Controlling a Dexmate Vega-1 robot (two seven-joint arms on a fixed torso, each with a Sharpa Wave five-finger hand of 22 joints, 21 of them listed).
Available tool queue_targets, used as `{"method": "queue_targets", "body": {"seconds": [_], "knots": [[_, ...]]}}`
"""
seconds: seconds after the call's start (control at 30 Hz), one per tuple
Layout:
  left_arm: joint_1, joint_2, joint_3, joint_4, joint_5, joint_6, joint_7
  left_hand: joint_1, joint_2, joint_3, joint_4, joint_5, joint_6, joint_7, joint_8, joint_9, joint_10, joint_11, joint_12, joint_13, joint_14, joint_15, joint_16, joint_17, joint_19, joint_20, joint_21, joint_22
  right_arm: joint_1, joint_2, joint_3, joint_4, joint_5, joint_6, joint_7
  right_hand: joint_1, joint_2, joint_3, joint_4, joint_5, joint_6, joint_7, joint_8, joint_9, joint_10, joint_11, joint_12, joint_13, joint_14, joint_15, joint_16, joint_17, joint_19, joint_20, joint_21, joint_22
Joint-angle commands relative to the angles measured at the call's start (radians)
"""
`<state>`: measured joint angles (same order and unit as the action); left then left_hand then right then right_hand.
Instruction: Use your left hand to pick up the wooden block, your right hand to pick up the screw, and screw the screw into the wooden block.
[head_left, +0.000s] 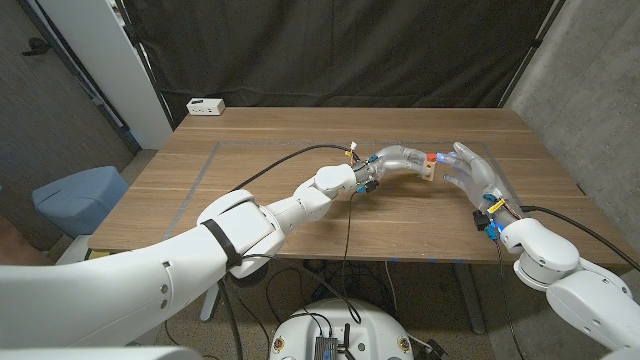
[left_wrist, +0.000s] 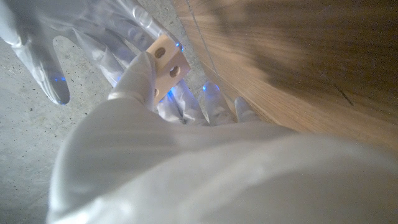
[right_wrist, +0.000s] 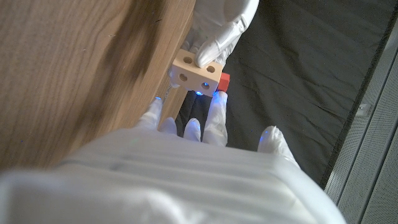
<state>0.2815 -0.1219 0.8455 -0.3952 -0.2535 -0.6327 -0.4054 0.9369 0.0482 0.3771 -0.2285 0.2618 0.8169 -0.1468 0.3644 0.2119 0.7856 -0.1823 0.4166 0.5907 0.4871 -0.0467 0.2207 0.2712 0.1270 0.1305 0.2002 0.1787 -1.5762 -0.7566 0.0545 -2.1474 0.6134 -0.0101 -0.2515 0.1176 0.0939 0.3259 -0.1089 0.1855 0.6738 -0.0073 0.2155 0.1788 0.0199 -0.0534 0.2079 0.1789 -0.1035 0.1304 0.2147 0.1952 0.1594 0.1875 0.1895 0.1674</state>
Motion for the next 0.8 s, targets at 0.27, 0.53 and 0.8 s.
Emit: {"method": "queue_targets", "body": {"seconds": [0.27,0.53,0.8], "knots": [[0.001,-0.003,0.000,0.000,0.002,0.002,-0.002,-0.076,0.092,0.077,0.075,0.004,0.080,0.029,0.009,0.005,0.010,-0.004,0.038,0.004,0.012,-0.056,0.005,0.003,0.008,0.002,0.006,0.004,-0.022,0.008,0.015,-0.013,-0.007,0.003,0.009,0.003,0.008,0.009,-0.004,0.006,0.029,-0.002,0.006,0.003,0.015,-0.002,0.006,0.003,0.019,0.001,0.007,0.001,0.010,0.001,0.010,0.003],[0.002,-0.001,0.000,-0.001,0.002,0.003,-0.002,-0.077,0.093,0.077,0.076,0.004,0.079,0.030,0.009,0.005,0.009,-0.002,0.038,0.004,0.011,-0.057,0.005,0.004,0.008,0.002,0.006,0.004,-0.023,0.008,0.017,-0.010,-0.006,0.006,0.025,0.003,0.008,0.010,-0.004,0.006,0.042,0.001,0.006,0.003,0.022,-0.004,0.005,0.003,0.024,-0.001,0.007,0.001,0.011,0.002,0.009,0.003],[0.002,-0.001,-0.001,0.000,0.002,0.004,-0.002,-0.076,0.093,0.078,0.076,0.004,0.078,0.030,0.009,0.005,0.007,-0.001,0.037,0.005,0.011,-0.056,0.005,0.004,0.007,0.002,0.006,0.004,-0.021,0.006,0.017,-0.005,-0.005,0.014,0.041,0.004,0.008,0.012,-0.004,0.005,0.064,0.005,0.010,0.003,0.031,-0.005,0.005,0.003,0.027,-0.002,0.006,0.001,0.011,0.003,0.007,0.003]]}}
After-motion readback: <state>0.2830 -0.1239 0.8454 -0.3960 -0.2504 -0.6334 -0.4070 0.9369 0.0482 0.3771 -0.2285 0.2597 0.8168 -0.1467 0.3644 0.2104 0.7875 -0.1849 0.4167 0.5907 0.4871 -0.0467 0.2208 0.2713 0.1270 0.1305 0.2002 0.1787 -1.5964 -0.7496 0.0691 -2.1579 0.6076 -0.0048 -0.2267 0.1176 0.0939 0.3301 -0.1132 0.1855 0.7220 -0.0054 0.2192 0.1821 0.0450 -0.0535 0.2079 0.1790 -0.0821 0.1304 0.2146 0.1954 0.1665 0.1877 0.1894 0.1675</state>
